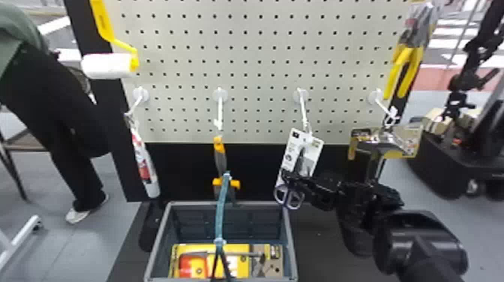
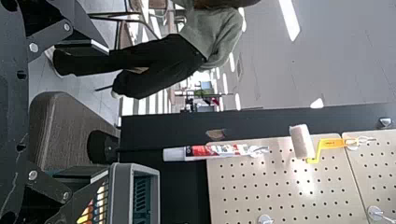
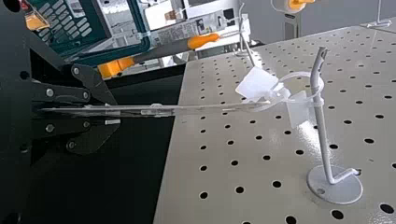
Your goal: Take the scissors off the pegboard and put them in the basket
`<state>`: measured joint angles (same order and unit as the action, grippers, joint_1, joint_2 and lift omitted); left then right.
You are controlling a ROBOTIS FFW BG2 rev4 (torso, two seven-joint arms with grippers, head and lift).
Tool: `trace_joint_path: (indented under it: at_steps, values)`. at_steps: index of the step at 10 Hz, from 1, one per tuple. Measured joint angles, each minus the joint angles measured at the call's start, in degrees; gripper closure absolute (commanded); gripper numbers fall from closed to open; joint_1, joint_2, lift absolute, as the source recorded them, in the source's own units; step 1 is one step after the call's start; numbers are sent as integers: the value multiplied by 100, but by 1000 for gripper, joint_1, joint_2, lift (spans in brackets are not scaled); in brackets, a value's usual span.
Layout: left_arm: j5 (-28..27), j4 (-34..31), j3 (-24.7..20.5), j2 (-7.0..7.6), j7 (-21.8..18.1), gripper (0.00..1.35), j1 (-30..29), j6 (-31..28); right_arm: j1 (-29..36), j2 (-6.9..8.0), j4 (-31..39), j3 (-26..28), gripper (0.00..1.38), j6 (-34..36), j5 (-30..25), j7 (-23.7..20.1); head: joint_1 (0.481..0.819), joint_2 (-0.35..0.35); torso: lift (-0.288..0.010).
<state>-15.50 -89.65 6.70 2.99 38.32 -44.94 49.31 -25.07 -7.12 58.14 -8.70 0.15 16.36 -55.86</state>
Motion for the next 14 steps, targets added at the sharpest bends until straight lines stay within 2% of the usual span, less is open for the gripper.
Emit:
trace_joint_path:
  at_steps: [7, 14]
  values:
    - [-15, 0, 1, 0, 0, 367, 11, 9, 23, 9, 68, -8, 1259, -58, 79, 31, 549, 0, -100]
    - [-14, 3, 0, 0, 0, 369, 0, 0, 863, 17, 1679, -9, 1259, 308, 188, 330, 549, 0, -100]
